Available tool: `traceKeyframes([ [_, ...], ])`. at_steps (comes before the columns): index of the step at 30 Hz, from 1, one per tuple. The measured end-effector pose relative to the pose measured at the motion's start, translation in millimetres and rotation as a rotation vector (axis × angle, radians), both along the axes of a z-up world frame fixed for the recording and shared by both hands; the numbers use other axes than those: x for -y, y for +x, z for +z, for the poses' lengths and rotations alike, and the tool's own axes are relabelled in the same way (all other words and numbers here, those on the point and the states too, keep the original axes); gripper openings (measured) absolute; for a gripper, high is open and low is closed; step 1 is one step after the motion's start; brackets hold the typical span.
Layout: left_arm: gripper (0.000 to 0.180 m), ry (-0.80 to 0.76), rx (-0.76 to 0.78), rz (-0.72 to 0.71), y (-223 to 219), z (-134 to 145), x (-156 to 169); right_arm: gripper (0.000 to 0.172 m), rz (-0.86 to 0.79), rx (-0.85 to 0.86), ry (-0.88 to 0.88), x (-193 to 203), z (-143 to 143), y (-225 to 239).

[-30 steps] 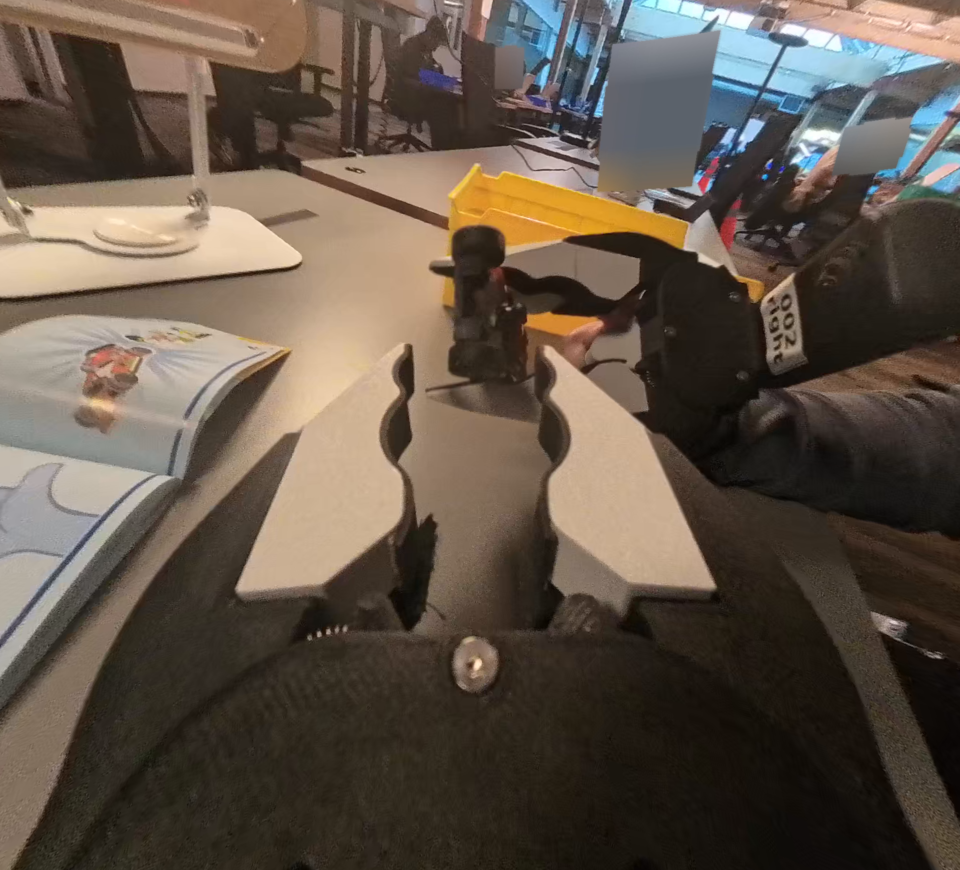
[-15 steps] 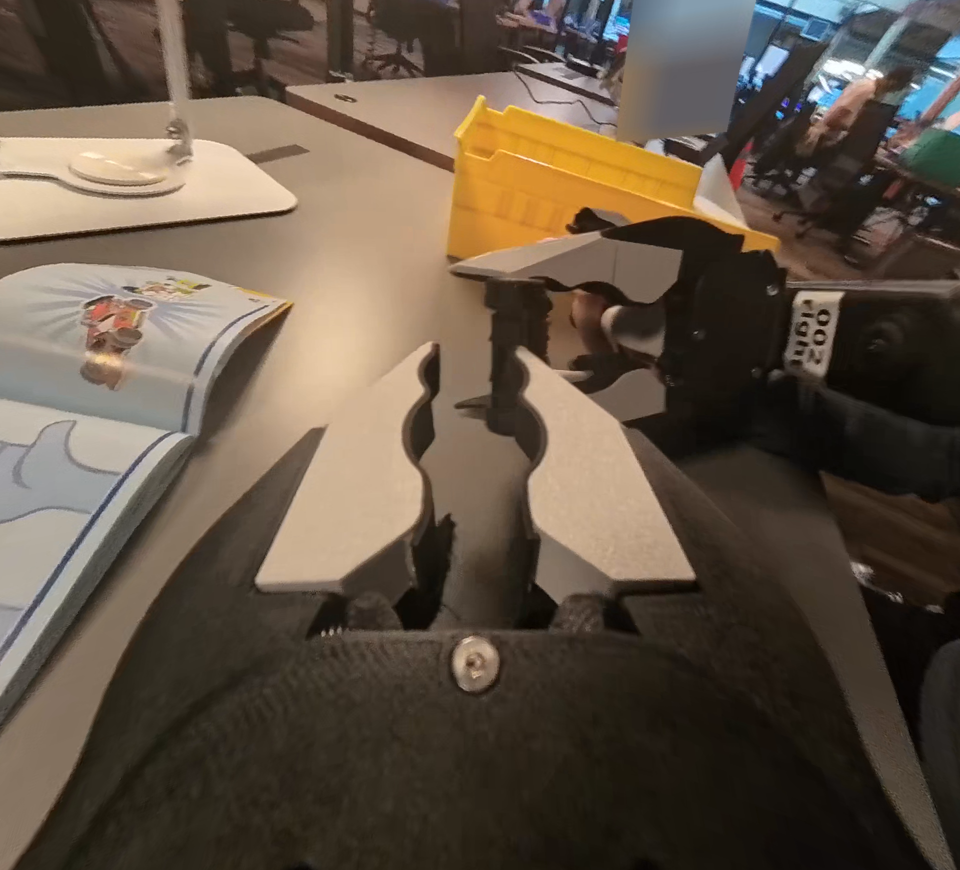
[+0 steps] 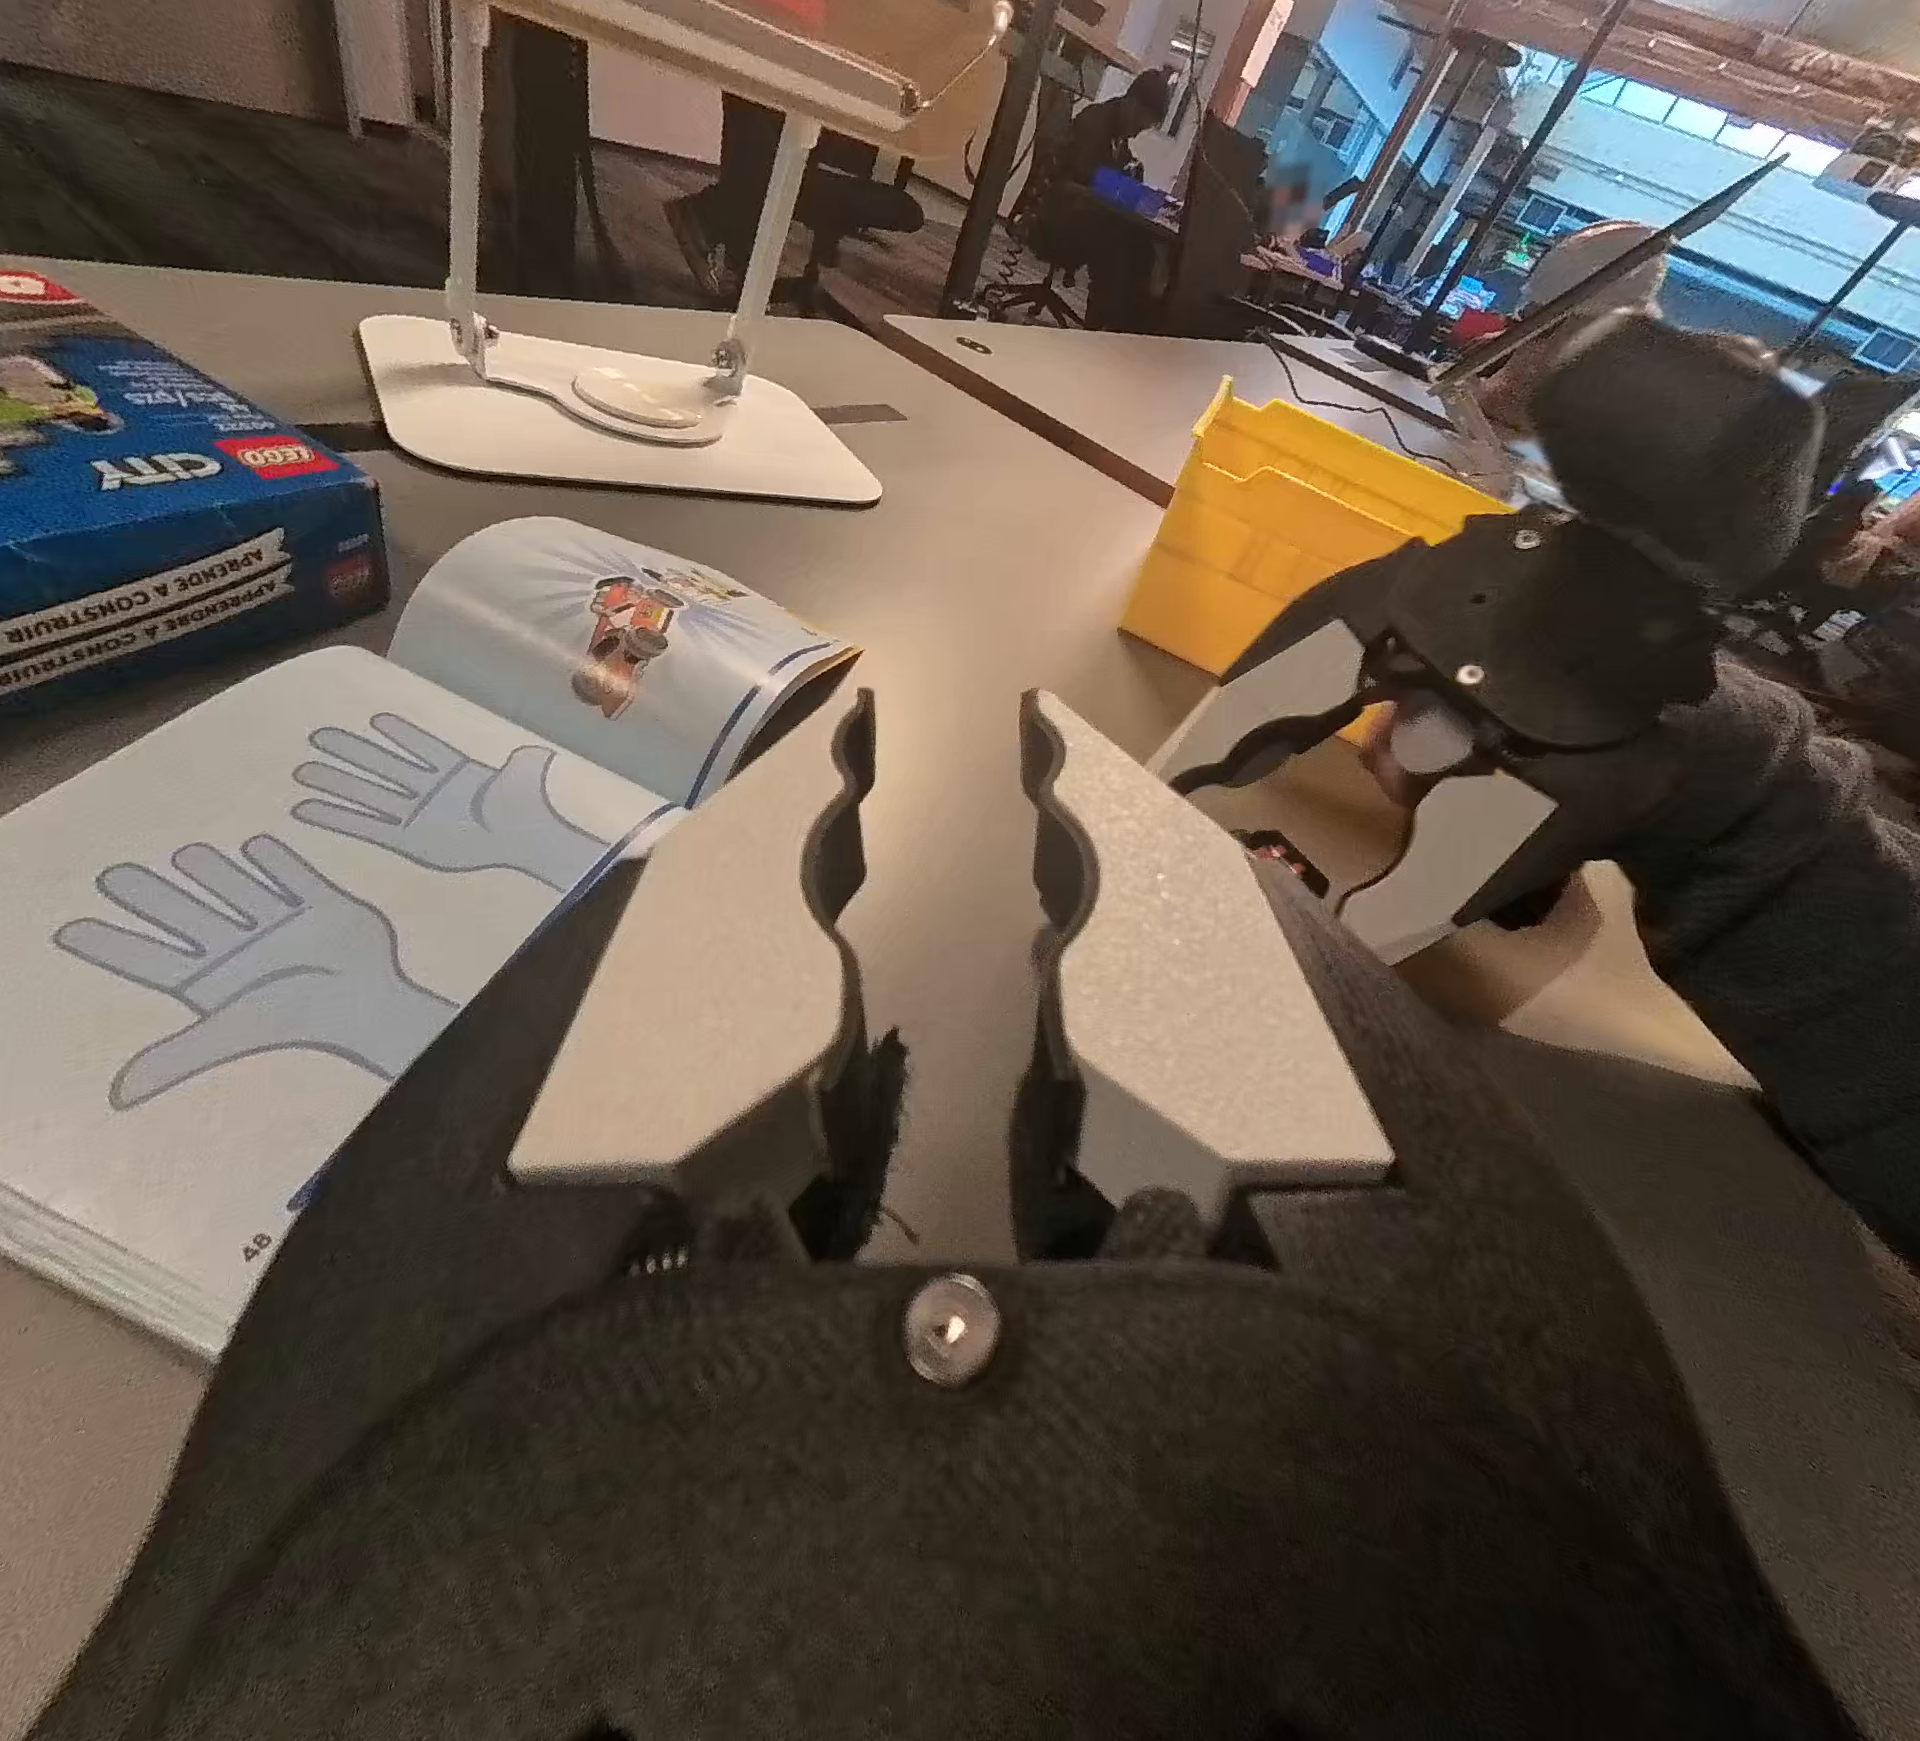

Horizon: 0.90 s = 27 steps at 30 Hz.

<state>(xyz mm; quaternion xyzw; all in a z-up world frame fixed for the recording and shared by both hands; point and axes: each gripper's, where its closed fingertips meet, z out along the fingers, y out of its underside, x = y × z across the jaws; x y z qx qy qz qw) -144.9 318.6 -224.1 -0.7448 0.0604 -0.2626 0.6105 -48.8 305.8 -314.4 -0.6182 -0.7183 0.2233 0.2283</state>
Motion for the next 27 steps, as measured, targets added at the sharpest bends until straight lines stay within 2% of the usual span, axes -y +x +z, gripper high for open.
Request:
traceKeyframes([
  [2,0.026,-0.004,0.004,0.007,-2,-1,-1,0.062,-0.023,-0.034,-0.024,0,4,6],
  [3,0.026,-0.005,0.009,0.008,-3,-1,-1,0.047,-0.025,-0.045,-0.03,1,6,10],
  [9,0.023,-0.016,0.026,-0.032,-1,2,2,0.046,-0.024,-0.061,-0.036,3,6,1],
  [15,0.021,-0.018,-0.124,-0.029,-11,-2,5,0.047,0.042,-0.088,-0.031,9,6,-37],
  [18,0.019,-0.009,-0.176,0.017,-22,-4,5,0.046,0.067,-0.066,-0.055,6,5,-20],
  [20,0.018,-0.004,-0.159,0.02,-23,-3,5,0.046,0.069,-0.078,-0.08,3,5,-6],
  [23,0.02,0.003,-0.125,-0.048,-9,-1,7,0.047,0.098,-0.114,-0.085,3,5,-5],
  [27,0.021,-0.001,-0.194,-0.1,7,-8,9,0.047,0.13,-0.138,-0.068,6,5,-13],
])
